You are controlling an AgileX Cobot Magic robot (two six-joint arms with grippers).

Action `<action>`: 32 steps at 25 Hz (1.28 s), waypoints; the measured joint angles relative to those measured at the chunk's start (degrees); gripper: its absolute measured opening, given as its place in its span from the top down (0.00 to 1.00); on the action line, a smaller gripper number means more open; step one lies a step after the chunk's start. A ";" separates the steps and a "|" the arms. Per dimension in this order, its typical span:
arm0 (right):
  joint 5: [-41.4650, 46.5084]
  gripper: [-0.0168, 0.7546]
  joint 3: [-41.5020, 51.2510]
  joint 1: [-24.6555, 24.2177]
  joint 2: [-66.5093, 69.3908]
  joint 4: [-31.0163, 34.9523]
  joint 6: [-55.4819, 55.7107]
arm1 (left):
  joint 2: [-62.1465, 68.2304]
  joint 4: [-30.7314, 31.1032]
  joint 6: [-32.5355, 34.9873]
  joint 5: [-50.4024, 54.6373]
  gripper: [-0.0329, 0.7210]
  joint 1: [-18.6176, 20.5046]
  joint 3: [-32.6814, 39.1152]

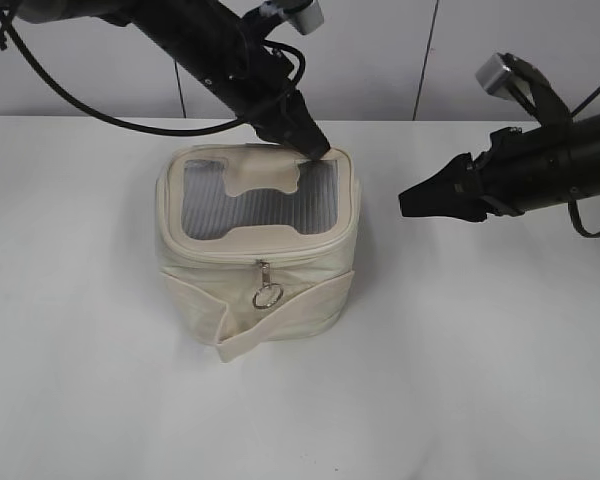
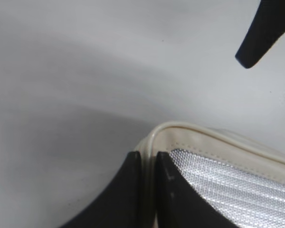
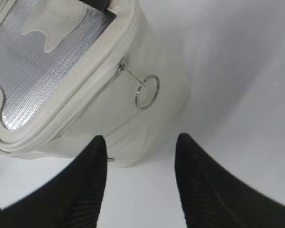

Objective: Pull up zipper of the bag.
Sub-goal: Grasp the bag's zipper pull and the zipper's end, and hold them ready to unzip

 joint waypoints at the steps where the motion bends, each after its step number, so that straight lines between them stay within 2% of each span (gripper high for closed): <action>1: 0.00 0.49 0.00 0.00 0.35 0.06 0.00 | 0.00 0.00 -0.05 0.00 0.89 0.00 0.00; 6: 0.06 0.49 0.00 0.00 1.58 0.99 -1.21 | 0.00 0.00 -0.13 0.00 0.89 0.00 0.00; 9: -0.01 0.49 0.00 0.37 2.55 3.69 -4.52 | 0.00 0.00 -0.13 0.00 0.89 0.00 0.00; 12: -1.89 0.49 0.00 2.88 3.04 6.11 -8.70 | 0.00 0.00 -0.13 -0.02 0.89 0.00 0.00; 18: -11.26 0.49 -0.12 9.45 4.49 7.31 -10.92 | 0.00 0.00 -0.15 -0.14 0.89 0.00 0.00; 26: -12.88 0.49 -3.71 10.36 8.39 8.59 -11.12 | 0.00 0.06 -0.29 -0.20 0.89 0.06 -0.06; 29: -13.00 0.55 -4.66 10.36 8.39 8.97 -11.12 | 0.00 0.17 -0.29 -0.27 0.89 0.06 -0.06; 32: -13.00 0.69 -5.66 10.36 8.39 9.07 -11.19 | 0.00 0.17 -0.29 -0.34 0.89 0.06 -0.06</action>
